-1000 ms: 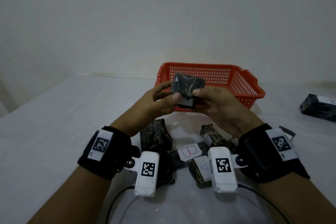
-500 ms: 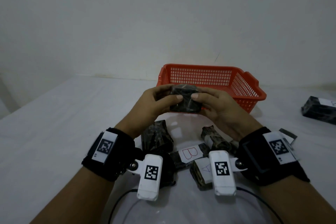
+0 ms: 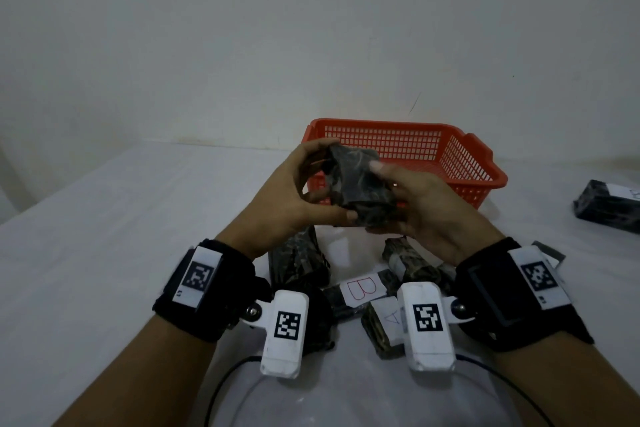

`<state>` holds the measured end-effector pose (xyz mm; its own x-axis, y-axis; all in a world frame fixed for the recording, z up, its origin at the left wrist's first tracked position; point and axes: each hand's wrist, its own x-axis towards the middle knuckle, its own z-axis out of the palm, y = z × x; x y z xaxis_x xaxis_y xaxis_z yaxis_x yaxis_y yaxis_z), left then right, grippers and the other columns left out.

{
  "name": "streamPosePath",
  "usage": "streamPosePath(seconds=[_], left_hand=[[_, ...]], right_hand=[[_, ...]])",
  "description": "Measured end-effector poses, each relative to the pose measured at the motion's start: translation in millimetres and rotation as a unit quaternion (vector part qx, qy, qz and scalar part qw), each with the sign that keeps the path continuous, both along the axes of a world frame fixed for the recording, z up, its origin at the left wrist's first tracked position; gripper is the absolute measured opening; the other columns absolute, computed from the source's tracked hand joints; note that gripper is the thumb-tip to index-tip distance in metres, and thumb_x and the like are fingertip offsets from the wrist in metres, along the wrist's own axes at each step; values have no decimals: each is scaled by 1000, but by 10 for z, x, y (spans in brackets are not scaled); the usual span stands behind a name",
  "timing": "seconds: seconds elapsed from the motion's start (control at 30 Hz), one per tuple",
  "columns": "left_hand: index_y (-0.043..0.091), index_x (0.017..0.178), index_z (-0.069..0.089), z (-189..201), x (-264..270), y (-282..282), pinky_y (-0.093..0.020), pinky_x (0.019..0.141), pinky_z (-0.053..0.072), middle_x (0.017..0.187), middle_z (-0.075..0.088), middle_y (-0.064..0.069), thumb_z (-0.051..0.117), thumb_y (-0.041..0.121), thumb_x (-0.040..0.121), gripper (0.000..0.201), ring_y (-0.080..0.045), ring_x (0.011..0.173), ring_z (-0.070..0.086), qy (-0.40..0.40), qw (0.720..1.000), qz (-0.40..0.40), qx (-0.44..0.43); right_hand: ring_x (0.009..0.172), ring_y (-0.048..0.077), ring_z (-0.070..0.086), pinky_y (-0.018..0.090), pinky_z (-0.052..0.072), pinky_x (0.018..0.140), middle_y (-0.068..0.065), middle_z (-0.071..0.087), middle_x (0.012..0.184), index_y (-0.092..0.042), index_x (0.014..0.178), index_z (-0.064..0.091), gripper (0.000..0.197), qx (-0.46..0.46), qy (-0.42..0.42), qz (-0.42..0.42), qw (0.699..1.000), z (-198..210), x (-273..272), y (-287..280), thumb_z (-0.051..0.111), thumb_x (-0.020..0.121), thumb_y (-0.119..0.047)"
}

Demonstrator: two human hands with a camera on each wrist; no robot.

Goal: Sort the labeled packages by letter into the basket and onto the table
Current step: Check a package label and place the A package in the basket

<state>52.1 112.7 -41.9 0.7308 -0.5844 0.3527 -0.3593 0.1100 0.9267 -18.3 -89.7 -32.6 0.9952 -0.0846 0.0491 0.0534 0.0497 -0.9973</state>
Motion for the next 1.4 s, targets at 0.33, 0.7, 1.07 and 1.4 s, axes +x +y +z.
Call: streamPosePath(seconds=[0.33,0.7,1.07,1.4], left_hand=[[8,131,64,60,-61,-57,-35,99,57,120,74,-5,69,4,91,40,-14,112,71,-6,992,107,-59],[12,141,52,76,-91,-2,-43,107,51,140,61,-2,83,0,76,73,-19,131,58,-56,998,28,-21],[14,136,59,58,-45,-22,-30,96,55,121,74,0,88,33,70,74,-13,113,70,27,998,48,-2],[19,148,46,63,-54,30,-28,97,55,133,67,6,82,12,78,79,-8,124,63,6,999,8,43]], right_hand=[[105,23,77,44,63,89,8,80,112,-17,130,65,50,-49,-72,-35,996,27,6,90,81,83,-12],[120,38,68,49,52,109,22,74,120,-16,102,76,34,3,-29,18,999,72,-61,65,70,79,-40],[109,27,74,33,60,95,14,76,117,-1,123,68,44,40,-74,62,994,-1,40,-3,76,84,-19],[116,25,72,35,60,97,11,77,120,-8,125,67,48,20,-89,80,993,-33,45,-71,75,77,-6]])
